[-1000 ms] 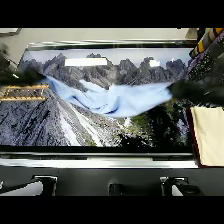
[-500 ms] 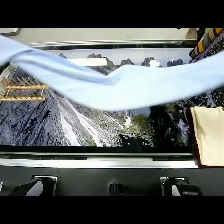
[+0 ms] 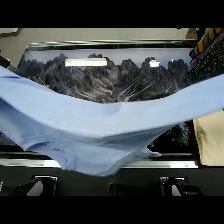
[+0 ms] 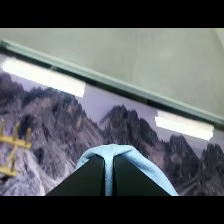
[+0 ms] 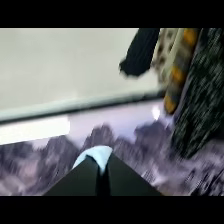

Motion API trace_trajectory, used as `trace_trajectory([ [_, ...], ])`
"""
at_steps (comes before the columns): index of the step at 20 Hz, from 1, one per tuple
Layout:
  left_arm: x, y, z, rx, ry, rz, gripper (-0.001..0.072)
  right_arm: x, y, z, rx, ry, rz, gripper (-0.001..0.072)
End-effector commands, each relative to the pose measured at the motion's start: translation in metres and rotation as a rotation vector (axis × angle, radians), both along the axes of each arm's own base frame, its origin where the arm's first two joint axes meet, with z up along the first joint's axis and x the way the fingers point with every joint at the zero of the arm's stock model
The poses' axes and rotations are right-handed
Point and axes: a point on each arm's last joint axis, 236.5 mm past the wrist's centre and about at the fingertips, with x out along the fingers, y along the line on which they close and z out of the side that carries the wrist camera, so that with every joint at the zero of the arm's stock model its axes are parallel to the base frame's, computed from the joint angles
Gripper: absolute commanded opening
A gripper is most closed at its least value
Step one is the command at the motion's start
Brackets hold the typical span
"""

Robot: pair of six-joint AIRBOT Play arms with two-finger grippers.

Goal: Fold the clothes and pants, and hang the long-sleeved shirts on hangers.

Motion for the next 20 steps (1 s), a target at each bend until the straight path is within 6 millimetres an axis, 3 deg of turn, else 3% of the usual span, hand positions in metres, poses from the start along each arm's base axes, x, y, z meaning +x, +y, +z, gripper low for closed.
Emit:
trace_trajectory([
  [1, 0.056, -0.025, -0.109, -0.116, 0.286, -0.17, 0.0016, 0.084, 0.026, -0.109, 0.185, 0.374, 0.097, 0.0031],
  [3, 0.09, -0.031, -0.199, -0.16, 0.482, -0.21, 0.0016, 0.145, 0.029, -0.19, 0.251, 0.57, 0.111, 0.0031],
  [6, 0.126, -0.05, -0.326, -0.22, 0.718, -0.244, 0.0016, 0.21, 0.052, -0.301, 0.418, 0.767, 0.158, 0.0031],
  [8, 0.143, -0.061, -0.388, -0.237, 0.816, -0.256, 0.0016, 0.236, 0.072, -0.36, 0.555, 0.846, 0.186, 0.0032],
  [11, 0.157, -0.07, -0.447, -0.254, 0.885, -0.246, 0.0016, 0.252, 0.089, -0.416, 0.684, 0.921, 0.197, 0.0045],
  [12, 0.159, -0.072, -0.459, -0.256, 0.904, -0.247, 0.0016, 0.253, 0.091, -0.428, 0.697, 0.942, 0.205, 0.0098],
  [14, 0.16, -0.072, -0.468, -0.258, 0.92, -0.247, 0.0016, 0.248, 0.094, -0.439, 0.68, 0.978, 0.231, 0.012],
  [15, 0.16, -0.072, -0.469, -0.258, 0.92, -0.247, 0.0016, 0.242, 0.095, -0.437, 0.645, 0.988, 0.268, 0.023],
  [17, 0.159, -0.069, -0.467, -0.258, 0.918, -0.245, 0.0017, 0.227, 0.085, -0.421, 0.587, 1.002, 0.335, 0.0404],
  [20, 0.155, -0.065, -0.464, -0.264, 0.937, -0.248, 0.0017, 0.184, 0.051, -0.385, 0.498, 1.043, 0.416, 0.0429],
])
